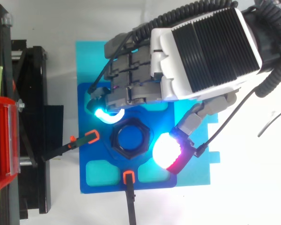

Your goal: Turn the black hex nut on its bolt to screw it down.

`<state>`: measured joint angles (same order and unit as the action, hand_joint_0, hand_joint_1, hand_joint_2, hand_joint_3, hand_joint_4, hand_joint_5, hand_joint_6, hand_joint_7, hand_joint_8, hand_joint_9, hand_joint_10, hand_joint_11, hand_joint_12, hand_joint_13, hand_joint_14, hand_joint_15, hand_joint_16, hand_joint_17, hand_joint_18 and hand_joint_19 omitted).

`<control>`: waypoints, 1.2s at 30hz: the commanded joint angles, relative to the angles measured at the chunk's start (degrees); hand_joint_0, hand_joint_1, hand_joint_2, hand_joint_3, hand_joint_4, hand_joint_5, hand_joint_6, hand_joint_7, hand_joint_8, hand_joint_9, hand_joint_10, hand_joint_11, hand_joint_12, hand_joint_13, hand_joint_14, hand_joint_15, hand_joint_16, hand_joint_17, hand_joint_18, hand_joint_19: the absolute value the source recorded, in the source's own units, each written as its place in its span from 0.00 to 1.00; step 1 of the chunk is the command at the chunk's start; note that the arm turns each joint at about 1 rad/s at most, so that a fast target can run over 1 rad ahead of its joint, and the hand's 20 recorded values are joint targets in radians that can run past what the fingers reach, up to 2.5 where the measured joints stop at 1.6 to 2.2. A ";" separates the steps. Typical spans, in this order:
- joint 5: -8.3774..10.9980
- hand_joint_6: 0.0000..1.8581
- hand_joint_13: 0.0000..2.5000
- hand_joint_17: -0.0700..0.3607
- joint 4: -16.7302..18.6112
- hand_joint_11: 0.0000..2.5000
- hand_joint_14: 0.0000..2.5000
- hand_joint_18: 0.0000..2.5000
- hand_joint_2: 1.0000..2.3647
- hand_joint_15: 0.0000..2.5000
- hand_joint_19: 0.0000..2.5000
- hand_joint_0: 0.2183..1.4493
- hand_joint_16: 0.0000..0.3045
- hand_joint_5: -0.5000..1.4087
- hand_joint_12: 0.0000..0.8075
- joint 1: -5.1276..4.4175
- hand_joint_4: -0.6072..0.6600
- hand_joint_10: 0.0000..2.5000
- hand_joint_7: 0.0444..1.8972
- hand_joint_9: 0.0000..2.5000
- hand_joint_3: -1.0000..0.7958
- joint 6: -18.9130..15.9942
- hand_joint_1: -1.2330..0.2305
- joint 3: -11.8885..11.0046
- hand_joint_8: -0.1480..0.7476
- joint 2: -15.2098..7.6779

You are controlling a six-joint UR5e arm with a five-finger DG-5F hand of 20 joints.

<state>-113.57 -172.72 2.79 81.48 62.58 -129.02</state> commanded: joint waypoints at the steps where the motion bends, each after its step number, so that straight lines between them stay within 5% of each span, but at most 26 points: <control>1: -0.43 0.33 0.30 0.41 2.47 0.21 0.00 0.24 0.00 0.10 0.10 0.17 0.16 0.17 0.48 -0.24 0.74 0.00 0.44 0.28 0.28 -1.58 0.55 0.00 0.57 0.00; 12: 0.54 0.28 0.29 0.41 4.32 0.21 0.00 0.24 0.00 0.10 0.10 0.17 0.16 0.18 0.48 -1.29 0.73 0.00 0.53 0.28 0.28 -2.38 0.55 0.00 0.56 0.00; 20: 3.09 0.28 0.29 0.41 2.91 0.21 0.00 0.24 0.00 0.10 0.11 0.17 0.16 0.18 0.48 -3.67 0.73 0.00 0.53 0.28 0.28 -2.73 0.55 0.00 0.56 0.00; 29: 3.53 0.28 0.29 0.41 2.47 0.21 0.00 0.24 0.00 0.10 0.11 0.17 0.16 0.18 0.48 -4.28 0.73 0.00 0.53 0.28 0.28 -3.17 0.55 0.44 0.56 -0.09; 36: 3.53 0.28 0.29 0.41 6.78 0.21 0.00 0.24 0.00 0.10 0.11 0.18 0.16 0.18 0.48 -4.46 0.73 0.00 0.53 0.28 0.28 -3.61 0.55 3.60 0.56 -0.09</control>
<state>-110.04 -168.16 -1.54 78.16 65.31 -129.10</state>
